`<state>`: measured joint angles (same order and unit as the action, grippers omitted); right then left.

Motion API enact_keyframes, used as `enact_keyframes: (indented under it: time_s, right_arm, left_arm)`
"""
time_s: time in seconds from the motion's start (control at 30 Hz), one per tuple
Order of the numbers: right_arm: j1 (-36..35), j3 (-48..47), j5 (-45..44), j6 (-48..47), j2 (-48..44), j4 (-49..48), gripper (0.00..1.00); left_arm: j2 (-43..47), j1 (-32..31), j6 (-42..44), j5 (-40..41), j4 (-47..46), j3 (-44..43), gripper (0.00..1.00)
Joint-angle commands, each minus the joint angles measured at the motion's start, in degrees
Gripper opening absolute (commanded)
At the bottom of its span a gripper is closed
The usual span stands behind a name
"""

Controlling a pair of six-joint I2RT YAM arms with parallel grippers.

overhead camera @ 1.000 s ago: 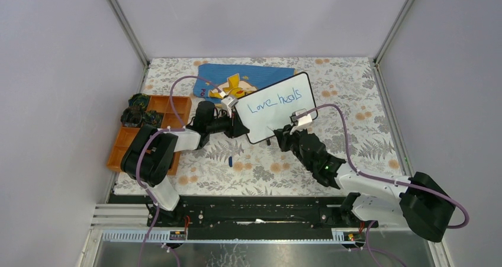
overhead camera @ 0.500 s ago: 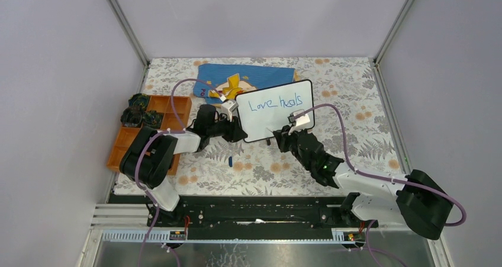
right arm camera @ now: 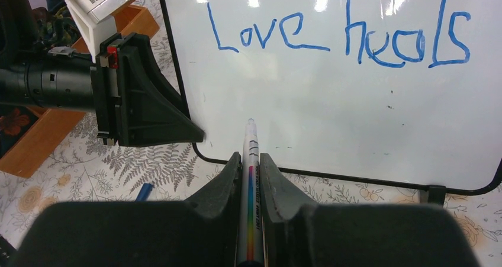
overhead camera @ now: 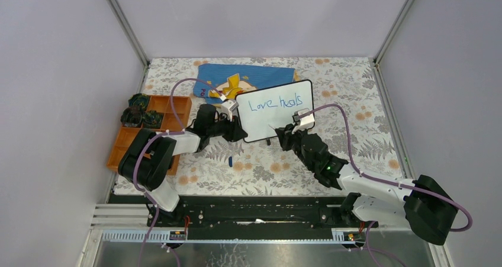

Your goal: Write a sentence on the whiteboard

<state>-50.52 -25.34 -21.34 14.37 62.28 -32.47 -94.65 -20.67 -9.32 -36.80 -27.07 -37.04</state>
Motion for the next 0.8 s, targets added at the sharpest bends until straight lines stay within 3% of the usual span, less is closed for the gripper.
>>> enact_keyframes:
  time_s: [0.0, 0.3, 0.77]
  right_arm:
    - [-0.10, -0.65, -1.80, -0.48, -1.06, -1.98, 0.00]
    - [-0.05, -0.35, -2.54, -0.82, -1.96, -1.27, 0.00]
    - [-0.10, -0.14, -3.67, -0.57, -1.47, -0.84, 0.00]
  left_arm:
    - [1.17, -0.70, 0.19, -0.83, -2.11, 0.33, 0.33]
    - [-0.97, -1.89, -0.38, -1.72, -2.50, -0.70, 0.33]
    - [-1.89, -3.15, -1.90, -3.51, -4.46, -1.59, 0.40]
